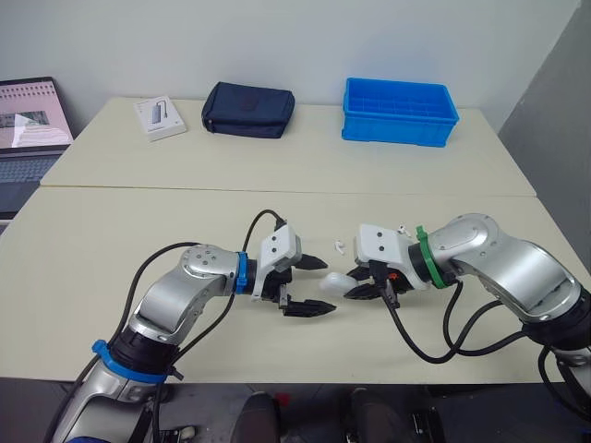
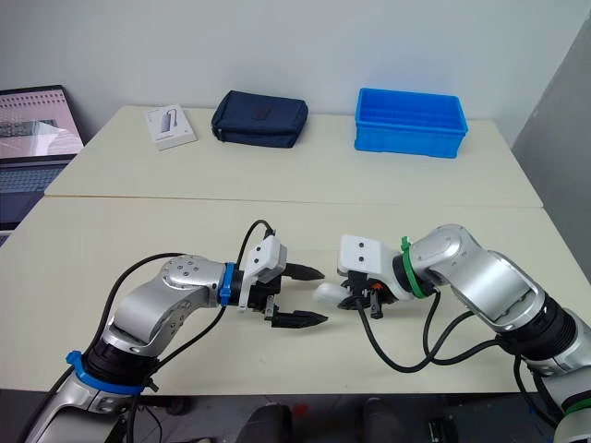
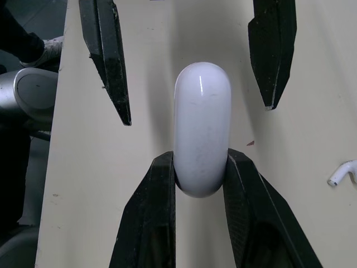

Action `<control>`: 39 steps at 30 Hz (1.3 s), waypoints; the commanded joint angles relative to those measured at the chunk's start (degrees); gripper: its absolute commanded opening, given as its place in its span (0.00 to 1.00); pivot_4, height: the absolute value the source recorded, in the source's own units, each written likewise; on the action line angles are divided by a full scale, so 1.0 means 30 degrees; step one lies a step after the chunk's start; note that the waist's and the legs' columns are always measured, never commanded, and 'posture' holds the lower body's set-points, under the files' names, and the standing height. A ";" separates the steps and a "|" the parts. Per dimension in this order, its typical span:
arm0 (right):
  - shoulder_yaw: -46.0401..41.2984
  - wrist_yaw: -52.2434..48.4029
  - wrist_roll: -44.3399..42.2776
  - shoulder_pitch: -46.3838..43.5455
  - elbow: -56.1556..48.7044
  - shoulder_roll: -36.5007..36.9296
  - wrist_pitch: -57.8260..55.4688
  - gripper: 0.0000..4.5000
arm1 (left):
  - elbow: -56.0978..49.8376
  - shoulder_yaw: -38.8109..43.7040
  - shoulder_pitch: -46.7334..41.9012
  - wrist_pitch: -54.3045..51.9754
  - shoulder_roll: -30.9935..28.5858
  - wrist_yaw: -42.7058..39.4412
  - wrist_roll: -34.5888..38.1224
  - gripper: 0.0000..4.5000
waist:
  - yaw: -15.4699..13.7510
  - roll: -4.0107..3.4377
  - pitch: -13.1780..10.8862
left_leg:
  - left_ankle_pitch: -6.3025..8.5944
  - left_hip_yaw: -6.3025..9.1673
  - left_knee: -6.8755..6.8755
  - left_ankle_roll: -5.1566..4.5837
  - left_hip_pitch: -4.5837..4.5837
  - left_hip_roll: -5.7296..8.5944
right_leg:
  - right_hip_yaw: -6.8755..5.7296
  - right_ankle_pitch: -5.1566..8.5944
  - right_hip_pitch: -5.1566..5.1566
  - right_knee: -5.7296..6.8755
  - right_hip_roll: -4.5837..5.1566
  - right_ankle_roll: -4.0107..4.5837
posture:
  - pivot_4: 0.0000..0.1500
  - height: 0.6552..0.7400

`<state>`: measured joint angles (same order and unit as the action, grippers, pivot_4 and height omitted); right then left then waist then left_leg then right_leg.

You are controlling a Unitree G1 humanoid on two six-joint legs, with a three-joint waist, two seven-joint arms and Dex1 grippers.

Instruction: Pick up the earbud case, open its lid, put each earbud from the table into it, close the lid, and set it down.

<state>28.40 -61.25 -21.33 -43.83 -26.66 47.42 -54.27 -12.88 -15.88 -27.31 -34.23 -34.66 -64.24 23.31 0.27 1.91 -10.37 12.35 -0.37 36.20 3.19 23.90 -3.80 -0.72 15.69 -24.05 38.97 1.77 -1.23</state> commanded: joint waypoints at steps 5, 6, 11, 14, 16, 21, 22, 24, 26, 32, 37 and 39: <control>0.0016 -0.0394 0.0441 -0.0110 -0.0475 0.0030 0.0301 0.17 | -0.0459 -0.0336 -0.0156 0.0873 0.0006 -0.0481 -0.0312 0.58 | 0.0000 0.0000 0.0000 | 0.0000 -0.0002 0.0008 0.0000 0.0001 0.0000 | 0.0002 -0.0001 0.0001 0.0001 0.0000 0.0001 | 1.00 0.84; 0.0023 -0.0422 0.0486 -0.0088 -0.0467 0.0000 0.0316 0.17 | -0.0464 -0.0354 -0.0152 0.0848 0.0077 -0.0444 -0.0302 0.50 | 0.0001 0.0000 0.0000 | 0.0000 -0.0002 0.0009 0.0000 0.0000 0.0000 | 0.0002 -0.0001 0.0002 0.0003 0.0000 0.0001 | 1.00 0.84; 0.0086 -0.0575 0.0653 0.0045 -0.0510 -0.0072 0.0361 0.17 | -0.0349 -0.0458 -0.0245 0.0858 0.0402 -0.0248 -0.0430 0.16 | -0.0001 0.0000 0.0000 | 0.0000 -0.0001 0.0018 0.0000 0.0001 0.0000 | 0.0002 -0.0003 0.0003 0.0006 0.0000 0.0004 | 1.00 0.84; 0.0093 -0.0687 0.0760 0.0146 -0.0556 -0.0106 0.0377 0.17 | -0.0364 -0.0456 -0.0213 0.0840 0.0515 -0.0199 -0.0531 0.16 | -0.0001 0.0000 0.0000 | 0.0000 -0.0001 0.0031 0.0000 0.0001 0.0000 | 0.0003 -0.0004 0.0005 0.0012 0.0000 0.0006 | 1.00 0.84; 0.0092 -0.0757 0.0753 0.0206 -0.0594 -0.0108 0.0279 0.17 | -0.0417 -0.0451 -0.0148 0.0767 0.0546 -0.0127 -0.0559 0.16 | -0.0001 0.0000 0.0000 | 0.0000 0.0001 0.0037 0.0000 0.0001 0.0000 | 0.0002 -0.0007 0.0006 0.0018 0.0000 0.0012 | 1.00 0.84; 0.0219 -0.0969 0.0991 0.0394 -0.0613 0.0167 0.0412 0.40 | -0.0635 -0.0352 0.0249 0.0273 0.0654 0.0413 -0.0438 0.16 | -0.0001 0.0000 0.0001 | 0.0000 0.0002 0.0057 -0.0001 0.0002 0.0000 | 0.0003 -0.0007 0.0013 0.0024 0.0000 0.0012 | 1.00 0.84; 0.0244 -0.0983 0.1094 0.0428 -0.0593 0.0245 0.0488 0.46 | -0.0677 -0.0301 0.0370 0.0173 0.0685 0.0529 -0.0399 0.16 | -0.0001 0.0000 0.0001 | 0.0000 0.0007 0.0065 -0.0001 0.0003 0.0000 | 0.0000 -0.0008 0.0016 0.0023 0.0000 0.0012 | 1.00 0.84; 0.0071 -0.0703 0.1411 0.0493 -0.0455 0.0316 0.0643 0.64 | -0.0805 -0.0135 0.0786 -0.0005 0.0664 0.0711 -0.0213 0.16 | 0.0002 -0.0001 0.0001 | 0.0000 0.0004 0.0069 -0.0001 0.0002 0.0000 | 0.0004 -0.0007 0.0017 0.0024 0.0000 0.0011 | 1.00 0.84; -0.0209 -0.0680 0.1707 0.0539 -0.0325 0.0543 0.1030 0.78 | -0.0932 0.0022 0.1262 -0.0051 0.0554 0.0794 -0.0053 0.16 | 0.0011 -0.0001 0.0001 | 0.0001 0.0000 0.0071 -0.0001 0.0001 0.0000 | 0.0011 -0.0009 0.0015 0.0028 0.0000 0.0013 | 1.00 0.84; -0.2877 -0.0670 0.1357 0.1432 -0.0544 0.0819 0.4094 0.86 | -0.0534 0.3115 0.3620 0.0646 0.2607 0.1172 0.3302 0.16 | -0.0017 0.0000 0.0002 | 0.0001 0.0003 0.0103 -0.0001 0.0005 -0.0003 | 0.0007 -0.0017 0.0021 0.0032 0.0002 0.0021 | 1.00 0.84; -0.4031 -0.1115 0.0488 0.3086 -0.1441 0.0399 0.5801 0.86 | -0.0338 0.3359 0.4441 0.1771 0.2669 0.0876 0.3022 0.16 | -0.0024 -0.0003 0.0003 | 0.0002 0.0032 0.0160 -0.0003 -0.0033 -0.0011 | -0.0022 -0.0009 0.0105 0.0028 -0.0002 0.0005 | 1.00 0.84; -0.3689 -0.0598 0.0921 0.3138 -0.1206 0.0095 0.5689 0.86 | -0.0330 0.3158 0.4463 0.2365 0.2641 0.0719 0.2686 0.16 | -0.0028 -0.0004 0.0002 | 0.0002 0.0041 0.0196 -0.0002 -0.0028 -0.0011 | -0.0027 -0.0027 0.0119 0.0029 -0.0002 0.0001 | 1.00 0.84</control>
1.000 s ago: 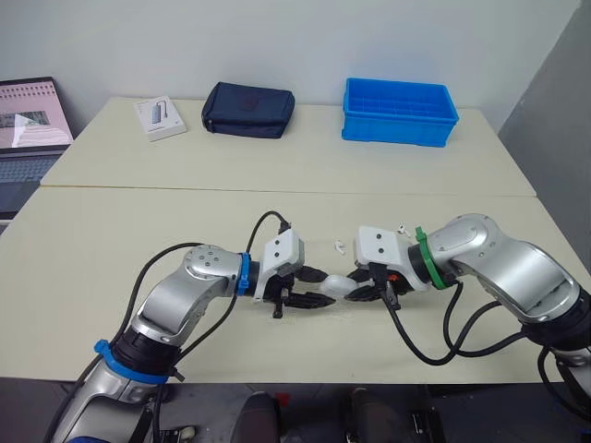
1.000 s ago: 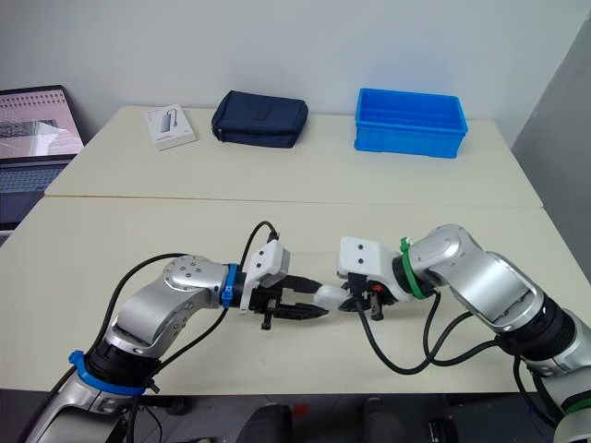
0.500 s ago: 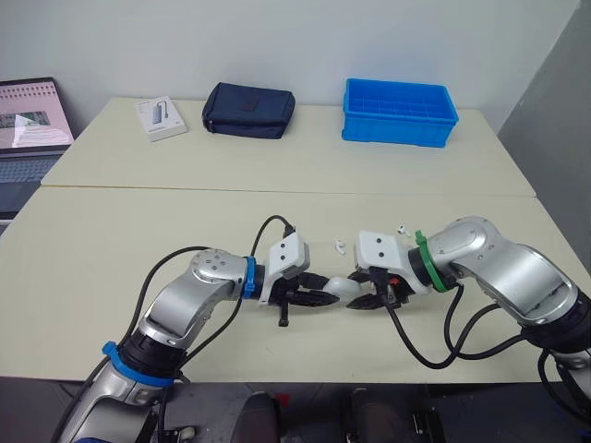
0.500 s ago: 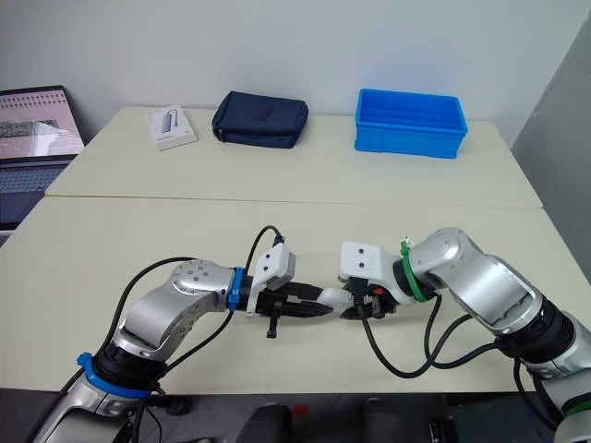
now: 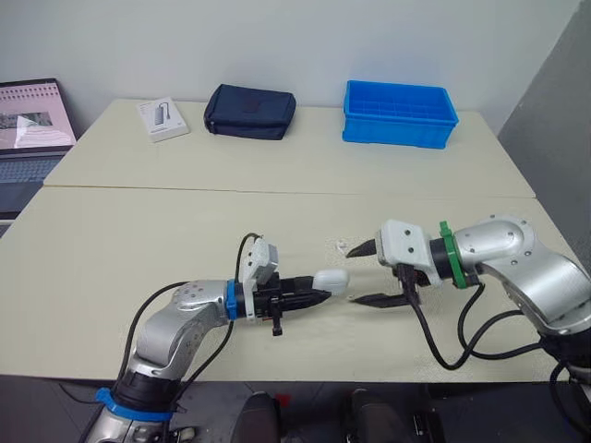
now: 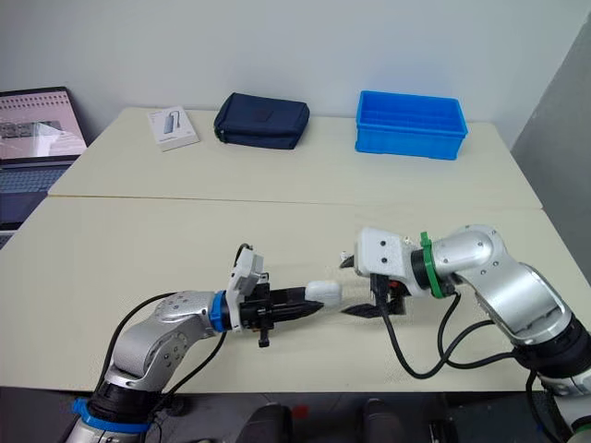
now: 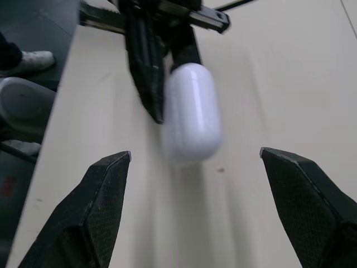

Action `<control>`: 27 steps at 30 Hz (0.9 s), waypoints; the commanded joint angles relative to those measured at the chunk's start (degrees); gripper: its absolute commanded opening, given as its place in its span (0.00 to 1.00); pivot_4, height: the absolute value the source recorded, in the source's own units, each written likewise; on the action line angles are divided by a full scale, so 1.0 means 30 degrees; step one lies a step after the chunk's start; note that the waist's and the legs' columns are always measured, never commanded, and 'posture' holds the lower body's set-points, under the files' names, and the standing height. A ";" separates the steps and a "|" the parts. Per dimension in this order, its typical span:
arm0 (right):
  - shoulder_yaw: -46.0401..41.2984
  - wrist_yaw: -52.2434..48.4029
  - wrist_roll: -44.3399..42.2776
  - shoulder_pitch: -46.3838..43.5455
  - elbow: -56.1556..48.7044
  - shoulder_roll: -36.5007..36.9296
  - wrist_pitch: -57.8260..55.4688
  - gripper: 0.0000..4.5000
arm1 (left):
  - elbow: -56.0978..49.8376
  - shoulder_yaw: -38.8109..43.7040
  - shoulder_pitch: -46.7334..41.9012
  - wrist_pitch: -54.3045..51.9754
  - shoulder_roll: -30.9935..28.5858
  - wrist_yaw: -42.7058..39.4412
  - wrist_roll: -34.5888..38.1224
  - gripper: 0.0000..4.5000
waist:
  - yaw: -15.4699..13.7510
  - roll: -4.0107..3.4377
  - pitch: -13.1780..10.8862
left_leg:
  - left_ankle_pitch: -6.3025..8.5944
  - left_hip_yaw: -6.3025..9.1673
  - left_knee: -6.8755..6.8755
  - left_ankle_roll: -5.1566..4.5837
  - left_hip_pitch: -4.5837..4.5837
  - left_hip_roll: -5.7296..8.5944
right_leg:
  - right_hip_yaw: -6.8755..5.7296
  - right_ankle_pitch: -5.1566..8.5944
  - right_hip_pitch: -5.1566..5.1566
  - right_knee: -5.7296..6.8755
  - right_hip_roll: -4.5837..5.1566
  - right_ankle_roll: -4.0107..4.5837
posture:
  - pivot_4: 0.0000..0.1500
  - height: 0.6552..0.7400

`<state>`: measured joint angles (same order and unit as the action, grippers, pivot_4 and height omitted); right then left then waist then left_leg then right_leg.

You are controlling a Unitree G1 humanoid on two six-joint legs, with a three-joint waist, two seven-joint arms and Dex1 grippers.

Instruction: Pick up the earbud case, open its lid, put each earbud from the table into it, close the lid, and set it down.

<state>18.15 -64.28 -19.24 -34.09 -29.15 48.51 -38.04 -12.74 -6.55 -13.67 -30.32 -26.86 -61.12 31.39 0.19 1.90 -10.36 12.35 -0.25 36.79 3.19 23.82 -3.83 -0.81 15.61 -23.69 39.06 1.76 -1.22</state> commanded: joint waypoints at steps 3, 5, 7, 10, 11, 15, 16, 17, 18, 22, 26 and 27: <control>0.0009 0.0955 0.0520 -0.0444 0.0217 -0.0936 0.0027 0.86 | -0.0332 -0.0336 -0.0099 0.1891 -0.0080 -0.0619 -0.0518 0.16 | 0.0018 0.0000 0.0000 | 0.0000 -0.0012 0.0046 0.0001 -0.0014 0.0002 | 0.0022 -0.0054 0.0028 -0.0010 0.0000 0.0005 | 1.00 0.84; 0.0137 0.1102 0.0664 -0.0674 0.0595 -0.1270 -0.0130 0.86 | -0.0302 -0.0481 -0.0126 0.2189 -0.0125 -0.0726 -0.0679 0.16 | 0.0014 0.0000 0.0000 | -0.0004 -0.0009 0.0056 0.0001 -0.0015 0.0005 | 0.0025 -0.0076 0.0031 -0.0010 -0.0001 0.0010 | 1.00 0.84; 0.0165 0.1133 0.0721 -0.0865 0.0914 -0.1479 -0.0228 0.86 | -0.0337 -0.0647 -0.0142 0.2360 -0.0226 -0.0835 -0.0827 0.16 | 0.0006 0.0000 0.0001 | -0.0007 -0.0006 0.0063 -0.0003 -0.0017 0.0005 | 0.0026 -0.0084 0.0043 -0.0010 -0.0002 0.0012 | 1.00 0.84; -0.0250 0.1068 0.0147 -0.1296 0.1231 -0.1844 -0.0977 0.86 | -0.0428 -0.0957 -0.0077 0.2724 -0.0475 -0.1085 -0.1197 0.16 | 0.0003 -0.0001 0.0001 | -0.0007 -0.0012 0.0059 -0.0004 -0.0016 0.0008 | 0.0038 -0.0085 0.0042 -0.0013 -0.0003 0.0010 | 1.00 0.84; -0.0326 0.0998 0.0049 -0.1414 0.1316 -0.1862 -0.1137 0.86 | -0.0436 -0.0987 -0.0055 0.2791 -0.0492 -0.1092 -0.1225 0.16 | 0.0010 -0.0002 0.0000 | -0.0007 -0.0009 0.0058 -0.0004 -0.0014 0.0006 | 0.0037 -0.0085 0.0039 -0.0014 -0.0007 0.0009 | 1.00 0.84; -0.0504 0.0634 -0.0066 -0.1830 0.1907 -0.1569 -0.1122 0.86 | -0.0430 -0.1015 -0.0030 0.2964 -0.0493 -0.1039 -0.1310 0.16 | -0.0003 -0.0002 0.0001 | -0.0006 0.0013 0.0045 -0.0005 -0.0010 0.0002 | 0.0023 -0.0082 0.0038 -0.0018 -0.0018 0.0011 | 1.00 0.84; -0.0566 0.0593 -0.0108 -0.1915 0.2037 -0.1545 -0.1141 0.86 | -0.0424 -0.1027 -0.0018 0.3030 -0.0500 -0.1041 -0.1369 0.16 | -0.0004 -0.0002 0.0000 | -0.0006 0.0010 0.0045 -0.0005 -0.0010 0.0003 | 0.0025 -0.0082 0.0038 -0.0020 -0.0018 0.0011 | 1.00 0.84; -0.0685 0.0551 -0.0216 -0.2002 0.2148 -0.1550 -0.1226 0.86 | -0.0420 -0.1016 0.0011 0.3053 -0.0483 -0.1016 -0.1409 0.16 | -0.0003 -0.0002 0.0000 | -0.0006 0.0006 0.0046 -0.0005 -0.0010 0.0003 | 0.0029 -0.0082 0.0038 -0.0021 -0.0018 0.0011 | 1.00 0.84; -0.0820 0.0452 -0.0387 -0.2048 0.2194 -0.1528 -0.1304 0.86 | -0.0411 -0.0970 0.0045 0.3052 -0.0443 -0.0940 -0.1422 0.16 | -0.0003 -0.0002 0.0000 | -0.0006 0.0002 0.0048 -0.0005 -0.0011 0.0003 | 0.0033 -0.0082 0.0038 -0.0021 -0.0018 0.0011 | 1.00 0.84; -0.1199 0.0430 -0.0913 -0.2119 0.2209 -0.1547 -0.1759 0.86 | -0.0312 -0.0859 0.0114 0.3065 -0.0431 -0.0851 -0.1360 0.16 | -0.0005 -0.0002 0.0000 | -0.0006 0.0007 0.0049 -0.0006 -0.0012 0.0003 | 0.0030 -0.0082 0.0038 -0.0021 -0.0018 0.0011 | 1.00 0.84; -0.1750 0.0674 -0.1428 -0.2144 0.2137 -0.1690 -0.2413 0.86 | -0.0169 -0.0732 0.0187 0.3099 -0.0508 -0.0882 -0.1350 0.16 | -0.0008 -0.0002 0.0000 | -0.0006 0.0005 0.0048 -0.0006 -0.0010 0.0003 | 0.0032 -0.0082 0.0038 -0.0021 -0.0018 0.0011 | 1.00 0.84; -0.1798 0.0732 -0.1497 -0.2161 0.2074 -0.1754 -0.2535 0.86 | -0.0171 -0.0736 0.0189 0.3087 -0.0517 -0.0893 -0.1348 0.16 | -0.0007 -0.0002 0.0001 | -0.0006 0.0004 0.0047 -0.0005 -0.0010 0.0003 | 0.0031 -0.0082 0.0037 -0.0022 -0.0018 0.0011 | 1.00 0.84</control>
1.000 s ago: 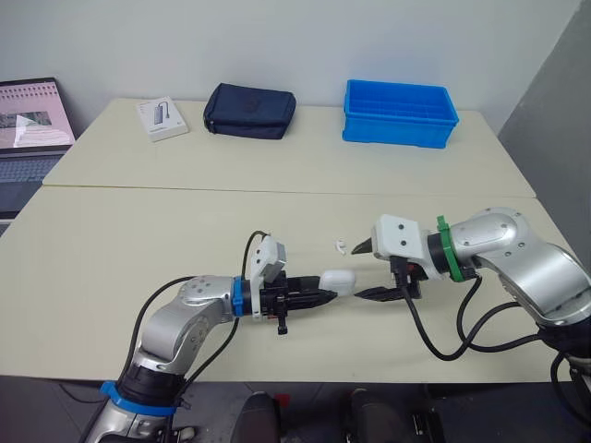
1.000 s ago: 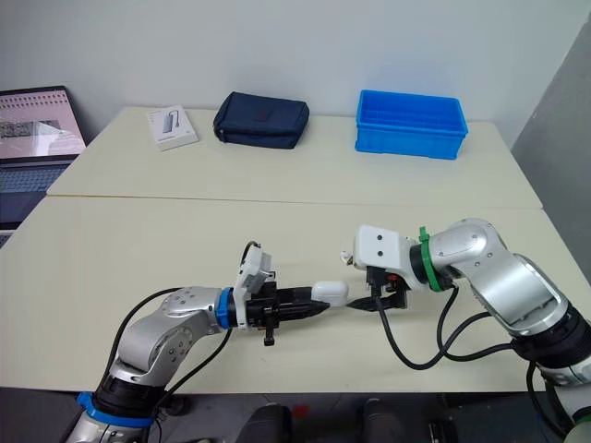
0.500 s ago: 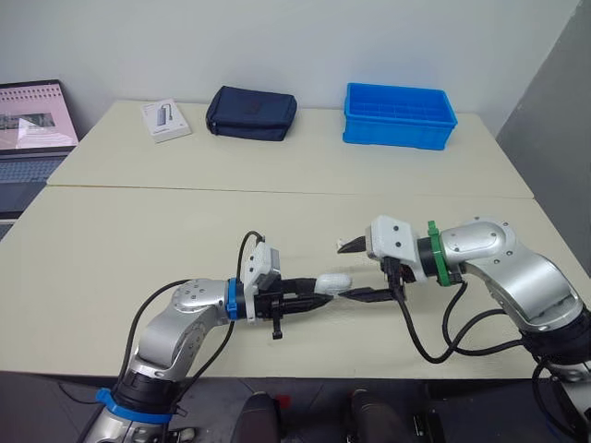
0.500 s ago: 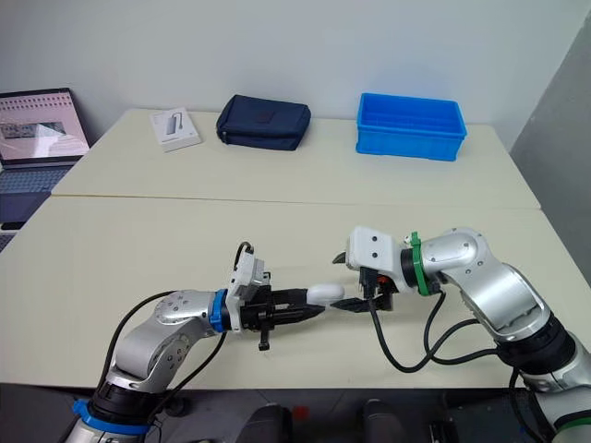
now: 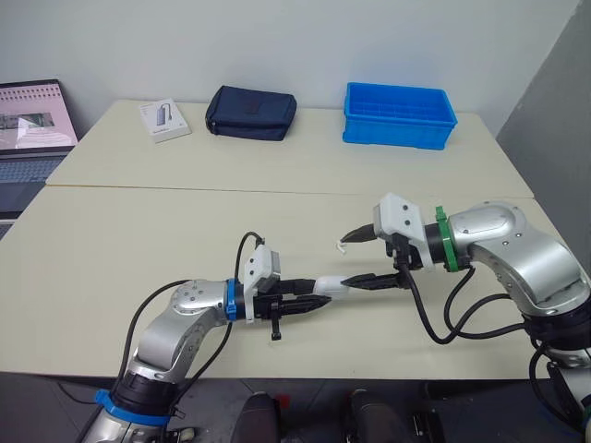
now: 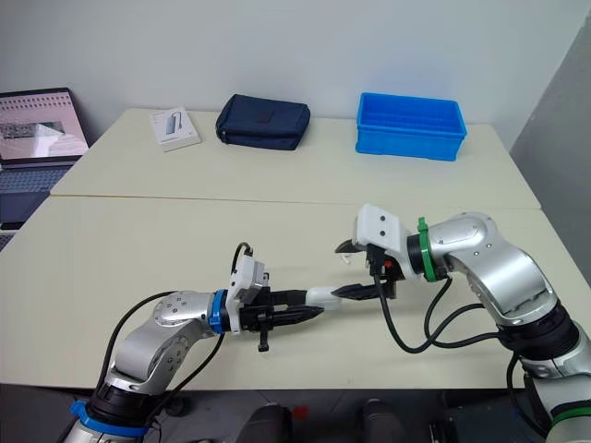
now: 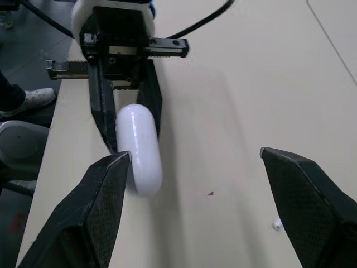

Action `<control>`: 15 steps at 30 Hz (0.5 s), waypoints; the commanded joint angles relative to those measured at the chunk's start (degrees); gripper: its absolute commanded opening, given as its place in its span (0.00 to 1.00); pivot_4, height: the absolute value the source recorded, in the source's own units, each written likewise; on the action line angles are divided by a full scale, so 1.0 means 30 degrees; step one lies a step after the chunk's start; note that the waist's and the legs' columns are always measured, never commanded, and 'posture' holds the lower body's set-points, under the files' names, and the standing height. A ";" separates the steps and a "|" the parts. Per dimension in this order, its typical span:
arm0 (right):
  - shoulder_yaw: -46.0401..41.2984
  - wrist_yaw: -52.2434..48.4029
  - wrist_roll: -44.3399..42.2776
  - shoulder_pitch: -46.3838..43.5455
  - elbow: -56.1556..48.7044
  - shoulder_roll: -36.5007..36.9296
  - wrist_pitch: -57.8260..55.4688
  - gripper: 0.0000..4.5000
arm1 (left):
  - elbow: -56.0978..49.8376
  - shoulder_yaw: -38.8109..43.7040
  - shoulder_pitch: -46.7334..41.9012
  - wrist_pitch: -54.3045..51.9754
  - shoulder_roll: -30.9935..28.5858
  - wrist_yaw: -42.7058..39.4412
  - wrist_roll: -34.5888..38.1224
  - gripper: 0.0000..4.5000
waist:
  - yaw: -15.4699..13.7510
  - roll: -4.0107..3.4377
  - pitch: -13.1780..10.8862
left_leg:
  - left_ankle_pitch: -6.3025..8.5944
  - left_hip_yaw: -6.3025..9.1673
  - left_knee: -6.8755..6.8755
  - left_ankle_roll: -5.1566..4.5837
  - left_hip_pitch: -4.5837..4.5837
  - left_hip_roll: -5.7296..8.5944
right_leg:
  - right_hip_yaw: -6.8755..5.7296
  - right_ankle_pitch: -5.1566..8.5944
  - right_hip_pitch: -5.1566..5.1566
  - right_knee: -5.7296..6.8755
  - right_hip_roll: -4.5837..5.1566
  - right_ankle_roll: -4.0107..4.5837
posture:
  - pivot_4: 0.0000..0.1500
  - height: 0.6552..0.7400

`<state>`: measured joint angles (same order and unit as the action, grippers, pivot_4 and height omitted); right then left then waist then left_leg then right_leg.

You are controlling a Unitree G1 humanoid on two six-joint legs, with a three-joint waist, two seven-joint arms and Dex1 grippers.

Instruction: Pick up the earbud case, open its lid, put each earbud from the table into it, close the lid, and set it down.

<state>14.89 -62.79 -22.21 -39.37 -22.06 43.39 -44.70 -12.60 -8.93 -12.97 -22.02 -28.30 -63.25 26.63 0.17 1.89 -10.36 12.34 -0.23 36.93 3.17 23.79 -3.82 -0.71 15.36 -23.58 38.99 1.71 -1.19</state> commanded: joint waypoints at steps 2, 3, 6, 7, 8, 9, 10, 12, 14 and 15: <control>-0.0754 0.0262 -0.0681 -0.0400 -0.0426 -0.0068 -0.0469 0.86 | -0.0214 0.0056 -0.0052 0.0301 -0.0038 -0.0175 0.0241 0.16 | 0.0005 -0.0001 -0.0001 | 0.0000 0.0001 0.0000 0.0000 -0.0003 0.0000 | 0.0000 0.0000 0.0000 0.0001 0.0000 0.0000 | 1.00 0.84; -0.0759 -0.0274 -0.1128 -0.0241 -0.0799 0.0238 -0.0574 0.86 | -0.0196 0.0126 -0.0073 0.0174 0.0022 -0.0071 0.0332 0.16 | 0.0004 -0.0001 0.0000 | 0.0000 0.0001 0.0000 0.0000 -0.0002 0.0000 | 0.0000 0.0000 0.0000 0.0001 0.0000 0.0001 | 1.00 0.84; -0.0671 -0.1014 -0.1783 0.0158 -0.1586 0.0920 -0.0840 0.86 | -0.0124 0.0230 -0.0166 0.0091 0.0078 0.0051 0.0409 0.16 | -0.0002 -0.0002 -0.0001 | 0.0000 0.0002 -0.0001 0.0000 0.0003 0.0000 | -0.0001 0.0000 0.0000 -0.0003 0.0000 0.0000 | 1.00 0.84; -0.0630 -0.0996 -0.1836 0.0201 -0.1660 0.1008 -0.0841 0.86 | -0.0117 0.0234 -0.0181 0.0100 0.0075 0.0056 0.0411 0.16 | -0.0004 -0.0002 -0.0001 | 0.0001 0.0002 -0.0001 -0.0001 0.0004 0.0000 | -0.0001 0.0001 0.0001 -0.0009 0.0001 -0.0001 | 1.00 0.84; -0.0410 -0.0695 -0.1591 0.0251 -0.1682 0.0893 -0.0711 0.86 | -0.0121 0.0235 -0.0207 0.0109 0.0083 0.0061 0.0417 0.16 | -0.0004 -0.0002 -0.0001 | 0.0001 0.0000 -0.0001 -0.0001 0.0004 0.0000 | 0.0001 0.0001 0.0000 -0.0010 0.0001 -0.0001 | 1.00 0.84; -0.0113 -0.0256 -0.1206 0.0261 -0.1616 0.0706 -0.0595 0.86 | -0.0141 0.0226 -0.0229 0.0105 0.0096 0.0070 0.0426 0.16 | 0.0004 -0.0002 -0.0001 | 0.0001 -0.0001 -0.0001 -0.0001 0.0002 0.0000 | 0.0001 0.0001 0.0000 -0.0010 0.0001 -0.0001 | 1.00 0.84; 0.0336 0.0069 -0.0650 0.0304 -0.1546 0.0551 -0.0206 0.86 | -0.0178 0.0194 -0.0247 0.0110 0.0113 0.0071 0.0424 0.16 | 0.0010 -0.0002 -0.0001 | 0.0001 0.0001 -0.0001 -0.0001 -0.0001 -0.0001 | 0.0000 0.0001 0.0000 -0.0009 0.0000 -0.0001 | 1.00 0.84; 0.0875 0.0681 -0.0006 0.0253 -0.1375 0.0129 0.0037 0.86 | -0.0224 0.0125 -0.0264 0.0137 0.0127 0.0042 0.0406 0.16 | 0.0030 -0.0002 -0.0001 | 0.0001 0.0000 -0.0001 -0.0001 -0.0007 -0.0002 | 0.0002 0.0000 -0.0001 -0.0003 -0.0001 0.0000 | 1.00 0.84; 0.1203 0.0985 0.0424 0.0139 -0.1230 -0.0152 0.0196 0.86 | -0.0218 0.0105 -0.0279 0.0145 0.0132 0.0016 0.0401 0.16 | 0.0025 -0.0002 -0.0001 | 0.0000 0.0003 0.0000 -0.0001 -0.0005 -0.0003 | -0.0001 0.0000 -0.0002 0.0000 -0.0004 0.0001 | 1.00 0.84; 0.1442 0.1080 0.0714 0.0050 -0.1117 -0.0249 0.0335 0.86 | -0.0209 0.0107 -0.0291 0.0142 0.0137 0.0015 0.0401 0.16 | 0.0020 -0.0002 -0.0001 | 0.0000 0.0003 -0.0001 -0.0001 -0.0002 -0.0003 | -0.0001 0.0000 -0.0003 -0.0001 -0.0004 0.0000 | 1.00 0.84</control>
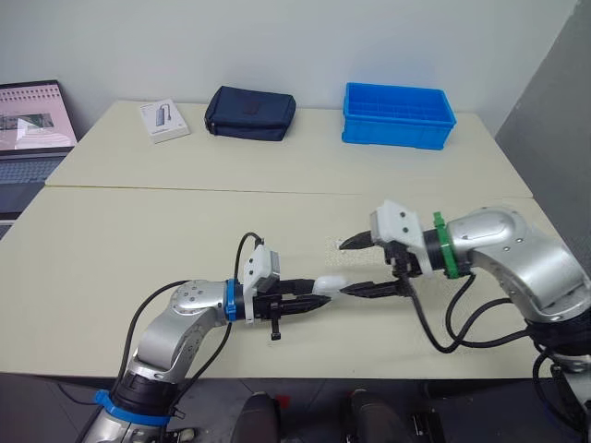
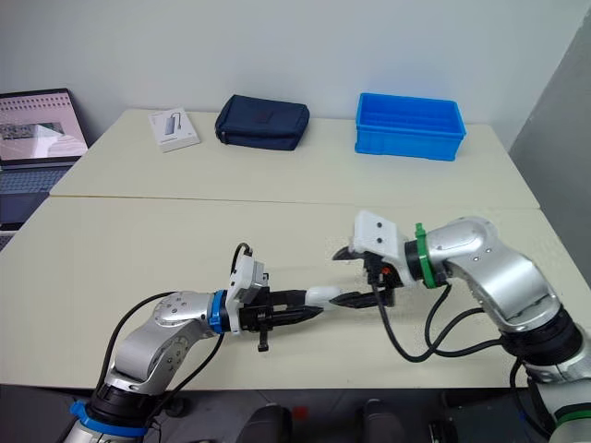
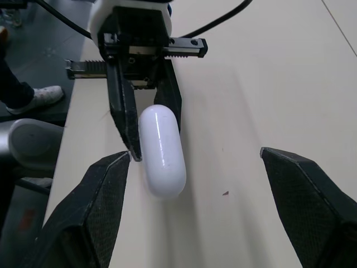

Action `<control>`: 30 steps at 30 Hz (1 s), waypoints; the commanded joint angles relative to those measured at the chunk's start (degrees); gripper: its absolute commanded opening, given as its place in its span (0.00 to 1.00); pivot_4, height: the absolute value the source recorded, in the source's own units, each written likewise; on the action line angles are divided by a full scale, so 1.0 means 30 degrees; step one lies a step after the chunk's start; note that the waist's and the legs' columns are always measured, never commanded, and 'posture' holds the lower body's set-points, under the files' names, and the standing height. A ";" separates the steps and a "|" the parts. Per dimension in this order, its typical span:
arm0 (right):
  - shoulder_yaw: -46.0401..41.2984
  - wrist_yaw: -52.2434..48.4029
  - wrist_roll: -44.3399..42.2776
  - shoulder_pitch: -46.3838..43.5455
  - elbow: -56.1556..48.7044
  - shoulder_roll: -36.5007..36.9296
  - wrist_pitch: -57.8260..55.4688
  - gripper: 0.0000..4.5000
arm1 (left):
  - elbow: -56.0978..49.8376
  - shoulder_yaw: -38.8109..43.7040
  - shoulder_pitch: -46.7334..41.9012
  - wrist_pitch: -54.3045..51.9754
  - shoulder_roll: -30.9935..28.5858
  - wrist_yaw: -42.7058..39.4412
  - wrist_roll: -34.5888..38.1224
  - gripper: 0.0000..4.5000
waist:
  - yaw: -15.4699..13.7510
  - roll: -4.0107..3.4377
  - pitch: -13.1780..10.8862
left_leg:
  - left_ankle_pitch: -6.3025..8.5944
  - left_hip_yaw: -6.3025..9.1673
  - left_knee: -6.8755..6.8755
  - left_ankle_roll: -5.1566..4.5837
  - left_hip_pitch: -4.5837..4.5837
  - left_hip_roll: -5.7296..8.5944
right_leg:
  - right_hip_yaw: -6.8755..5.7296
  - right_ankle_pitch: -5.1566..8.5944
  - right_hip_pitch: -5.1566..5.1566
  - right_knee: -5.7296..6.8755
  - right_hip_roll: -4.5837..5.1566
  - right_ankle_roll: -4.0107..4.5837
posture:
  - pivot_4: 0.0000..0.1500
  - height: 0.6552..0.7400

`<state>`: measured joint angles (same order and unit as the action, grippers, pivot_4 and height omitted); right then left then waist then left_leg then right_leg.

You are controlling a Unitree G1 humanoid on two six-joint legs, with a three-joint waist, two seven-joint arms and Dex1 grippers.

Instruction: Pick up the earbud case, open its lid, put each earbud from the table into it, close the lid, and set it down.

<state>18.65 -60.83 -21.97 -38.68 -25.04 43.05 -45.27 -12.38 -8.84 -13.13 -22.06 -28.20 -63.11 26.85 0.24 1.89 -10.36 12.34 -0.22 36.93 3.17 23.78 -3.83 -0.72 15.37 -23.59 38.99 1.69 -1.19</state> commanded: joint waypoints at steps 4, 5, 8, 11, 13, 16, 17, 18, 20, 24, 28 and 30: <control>0.0669 0.0452 0.1272 -0.0405 0.0152 -0.0351 0.0876 0.86 | -0.0246 0.0064 -0.0270 0.0185 0.0120 -0.0035 0.0300 0.16 | -0.0010 0.0000 0.0000 | 0.0001 -0.0006 0.0000 0.0000 0.0010 0.0002 | 0.0006 0.0001 -0.0001 -0.0014 0.0002 -0.0003 | 1.00 0.84; 0.0688 0.0481 0.1342 -0.0478 0.0220 -0.0441 0.0918 0.86 | -0.0250 0.0066 -0.0259 0.0186 0.0114 -0.0038 0.0300 0.16 | -0.0010 0.0000 0.0000 | 0.0001 -0.0007 -0.0001 0.0000 0.0008 0.0002 | 0.0005 0.0001 -0.0002 -0.0014 0.0002 -0.0002 | 1.00 0.84; 0.0586 0.0545 0.1442 -0.0737 0.0433 -0.0635 0.0935 0.86 | -0.0312 0.0072 -0.0164 0.0202 0.0078 -0.0064 0.0300 0.16 | -0.0013 -0.0001 0.0000 | 0.0001 -0.0002 -0.0003 0.0000 0.0005 0.0000 | 0.0000 0.0001 -0.0003 -0.0008 0.0000 -0.0002 | 1.00 0.84; 0.0380 0.0477 0.1393 -0.1001 0.0604 -0.0643 0.0898 0.86 | -0.0321 0.0018 -0.0058 0.0281 0.0032 -0.0153 0.0218 0.16 | -0.0013 -0.0001 -0.0001 | 0.0001 -0.0001 -0.0002 0.0000 0.0006 0.0000 | 0.0000 0.0001 -0.0002 -0.0007 0.0000 -0.0001 | 1.00 0.84; 0.0237 0.0412 0.1307 -0.1157 0.0653 -0.0591 0.0814 0.86 | -0.0274 -0.0013 0.0008 0.0361 0.0017 -0.0212 0.0149 0.16 | -0.0013 -0.0001 -0.0001 | 0.0001 -0.0004 -0.0002 0.0000 0.0007 0.0001 | 0.0003 0.0001 -0.0004 -0.0008 0.0001 -0.0001 | 1.00 0.84; 0.0074 0.0296 0.1189 -0.1284 0.0656 -0.0458 0.0736 0.86 | -0.0190 -0.0060 0.0082 0.0471 -0.0053 -0.0338 0.0046 0.16 | -0.0013 -0.0002 -0.0002 | 0.0001 -0.0004 -0.0003 0.0000 0.0006 0.0000 | 0.0002 0.0001 -0.0003 -0.0009 0.0001 -0.0001 | 1.00 0.84; 0.0057 0.0283 0.1183 -0.1341 0.0707 -0.0440 0.0751 0.86 | -0.0118 -0.0069 0.0076 0.0529 -0.0085 -0.0400 0.0012 0.16 | -0.0013 -0.0005 -0.0003 | 0.0001 -0.0003 -0.0005 0.0000 0.0006 0.0001 | 0.0001 0.0001 -0.0004 -0.0009 0.0001 -0.0001 | 1.00 0.84; 0.0038 0.0281 0.1167 -0.1387 0.0754 -0.0419 0.0753 0.86 | -0.0055 -0.0080 0.0060 0.0570 -0.0103 -0.0438 -0.0012 0.16 | -0.0013 -0.0005 -0.0003 | 0.0001 -0.0003 -0.0005 0.0000 0.0006 0.0000 | 0.0002 0.0001 -0.0006 -0.0009 0.0001 -0.0001 | 1.00 0.84; 0.0005 0.0289 0.1117 -0.1426 0.0791 -0.0395 0.0742 0.86 | 0.0038 -0.0095 0.0023 0.0636 -0.0120 -0.0466 -0.0035 0.16 | -0.0013 -0.0004 -0.0003 | 0.0001 -0.0002 -0.0004 0.0000 0.0006 0.0000 | -0.0001 0.0001 -0.0006 -0.0008 0.0001 -0.0001 | 1.00 0.84; -0.0085 0.0335 0.0999 -0.1377 0.0737 -0.0420 0.0651 0.86 | 0.0210 -0.0071 0.0030 0.0782 -0.0137 -0.0531 -0.0095 0.16 | -0.0017 -0.0005 -0.0003 | 0.0001 -0.0006 -0.0007 0.0000 0.0008 0.0000 | 0.0003 0.0002 -0.0007 -0.0011 0.0001 0.0000 | 1.00 0.84; -0.0350 0.0069 0.0669 -0.1163 0.0347 -0.0075 0.0504 0.86 | 0.0319 0.0218 0.0140 0.0776 0.0010 -0.0173 -0.0032 0.16 | -0.0017 -0.0005 -0.0003 | 0.0001 -0.0004 -0.0009 0.0000 0.0008 0.0000 | 0.0002 0.0002 -0.0009 -0.0010 0.0001 0.0000 | 1.00 0.84; -0.0714 -0.0275 0.0432 -0.0841 0.0077 0.0431 0.0690 0.86 | 0.0448 0.0600 0.0275 0.1025 0.0105 0.0225 -0.0060 0.16 | -0.0020 -0.0005 -0.0003 | 0.0001 -0.0006 -0.0008 0.0000 0.0010 0.0001 | 0.0003 0.0002 -0.0008 -0.0012 0.0002 0.0000 | 1.00 0.84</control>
<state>19.22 -60.83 -19.53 -41.27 -22.63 43.13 -43.72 -10.61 -8.55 -12.44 -20.62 -28.35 -63.21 26.34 0.18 1.87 -10.37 12.34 -0.25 36.91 3.17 23.81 -3.83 -0.70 15.37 -23.61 38.95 1.70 -1.19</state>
